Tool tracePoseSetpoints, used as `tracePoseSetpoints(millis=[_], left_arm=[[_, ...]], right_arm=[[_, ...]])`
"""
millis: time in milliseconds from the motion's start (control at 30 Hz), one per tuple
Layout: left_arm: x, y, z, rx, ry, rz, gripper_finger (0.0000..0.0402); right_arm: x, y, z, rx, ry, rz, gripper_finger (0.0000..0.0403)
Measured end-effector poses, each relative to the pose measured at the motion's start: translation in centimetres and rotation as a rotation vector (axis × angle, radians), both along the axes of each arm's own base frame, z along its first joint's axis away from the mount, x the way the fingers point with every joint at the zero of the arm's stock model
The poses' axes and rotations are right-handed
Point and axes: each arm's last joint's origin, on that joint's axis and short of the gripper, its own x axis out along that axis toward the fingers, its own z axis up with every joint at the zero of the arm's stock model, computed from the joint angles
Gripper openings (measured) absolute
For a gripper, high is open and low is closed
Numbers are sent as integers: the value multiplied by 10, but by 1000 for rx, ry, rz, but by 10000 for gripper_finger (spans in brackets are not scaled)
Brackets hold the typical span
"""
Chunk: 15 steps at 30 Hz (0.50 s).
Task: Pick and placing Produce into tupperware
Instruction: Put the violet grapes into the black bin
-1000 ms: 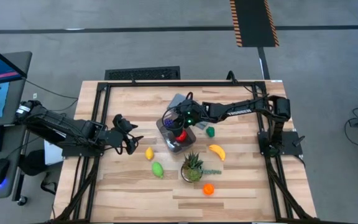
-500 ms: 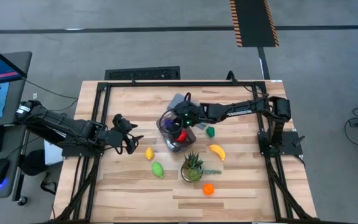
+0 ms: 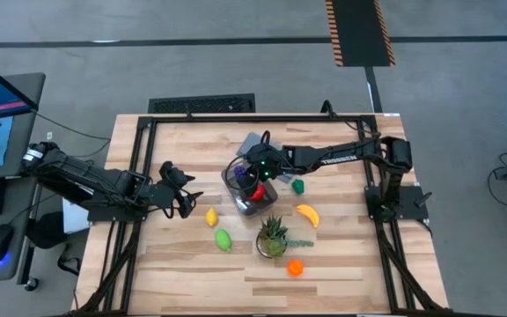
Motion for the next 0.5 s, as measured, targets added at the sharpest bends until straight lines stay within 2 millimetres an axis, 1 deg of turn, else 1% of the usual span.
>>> tracePoseSetpoints(millis=[500], left_arm=[[0,0,0,-2,-5,0,273]], right_arm=[[0,2,0,23,-4,29,266]])
